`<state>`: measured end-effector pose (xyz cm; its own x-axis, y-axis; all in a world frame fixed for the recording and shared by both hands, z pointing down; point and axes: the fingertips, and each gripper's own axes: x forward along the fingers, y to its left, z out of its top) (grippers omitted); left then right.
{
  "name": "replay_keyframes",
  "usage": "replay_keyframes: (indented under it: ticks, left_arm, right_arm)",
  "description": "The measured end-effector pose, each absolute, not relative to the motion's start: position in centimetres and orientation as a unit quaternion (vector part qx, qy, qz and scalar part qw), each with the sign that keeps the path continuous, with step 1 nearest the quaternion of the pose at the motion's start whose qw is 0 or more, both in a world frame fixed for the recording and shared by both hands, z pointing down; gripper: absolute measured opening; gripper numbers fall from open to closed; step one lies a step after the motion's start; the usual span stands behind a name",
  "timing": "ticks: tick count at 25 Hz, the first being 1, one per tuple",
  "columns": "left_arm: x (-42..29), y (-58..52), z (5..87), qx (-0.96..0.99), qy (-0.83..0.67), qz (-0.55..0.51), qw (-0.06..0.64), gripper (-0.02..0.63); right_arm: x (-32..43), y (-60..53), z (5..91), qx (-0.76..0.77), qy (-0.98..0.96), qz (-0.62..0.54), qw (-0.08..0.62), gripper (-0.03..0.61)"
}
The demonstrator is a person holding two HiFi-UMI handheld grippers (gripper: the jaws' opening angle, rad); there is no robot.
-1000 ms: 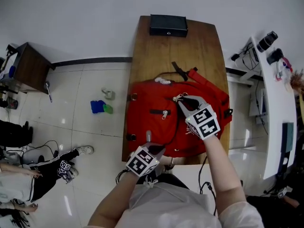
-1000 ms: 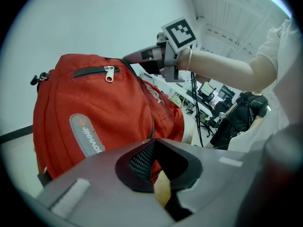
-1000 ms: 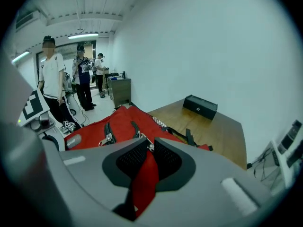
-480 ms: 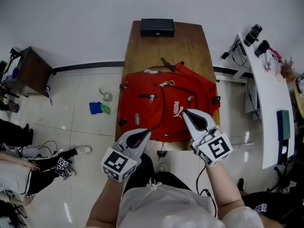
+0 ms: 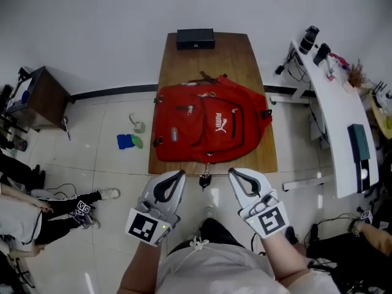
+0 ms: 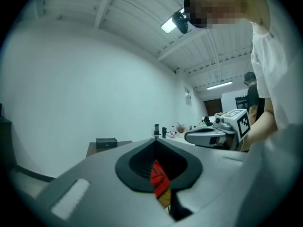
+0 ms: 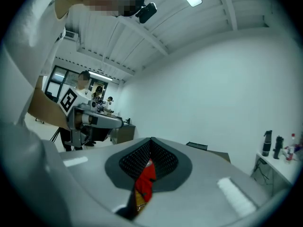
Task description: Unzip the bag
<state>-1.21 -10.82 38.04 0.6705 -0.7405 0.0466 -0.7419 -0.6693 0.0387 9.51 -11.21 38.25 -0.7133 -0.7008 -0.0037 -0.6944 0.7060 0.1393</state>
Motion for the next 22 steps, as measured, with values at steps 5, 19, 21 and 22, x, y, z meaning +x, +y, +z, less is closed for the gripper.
replay_keyframes:
  ticks: [5,19,21,22]
  left_arm:
    - [-3.3,-3.8,37.7,0.916,-0.4,0.001,0.026,0.006]
    - [-6.7,10.3,36.3,0.92,-0.393,-0.009,0.012,0.006]
    - [-6.7,11.0,36.4,0.921,-0.39,-0.012,0.019,0.006]
    - [-6.6,11.3,36.4,0.922,-0.386,-0.013,0.023,0.006]
  right_arm:
    - [8.1,-4.0,37.6,0.396,-0.916,-0.055,0.019,0.008]
    - [4.9,10.3,37.2,0.41,-0.908,-0.067,0.055,0.008]
    - [4.8,11.0,37.2,0.408,-0.91,-0.059,0.051,0.008]
    - [4.9,11.2,37.2,0.407,-0.911,-0.051,0.046,0.008]
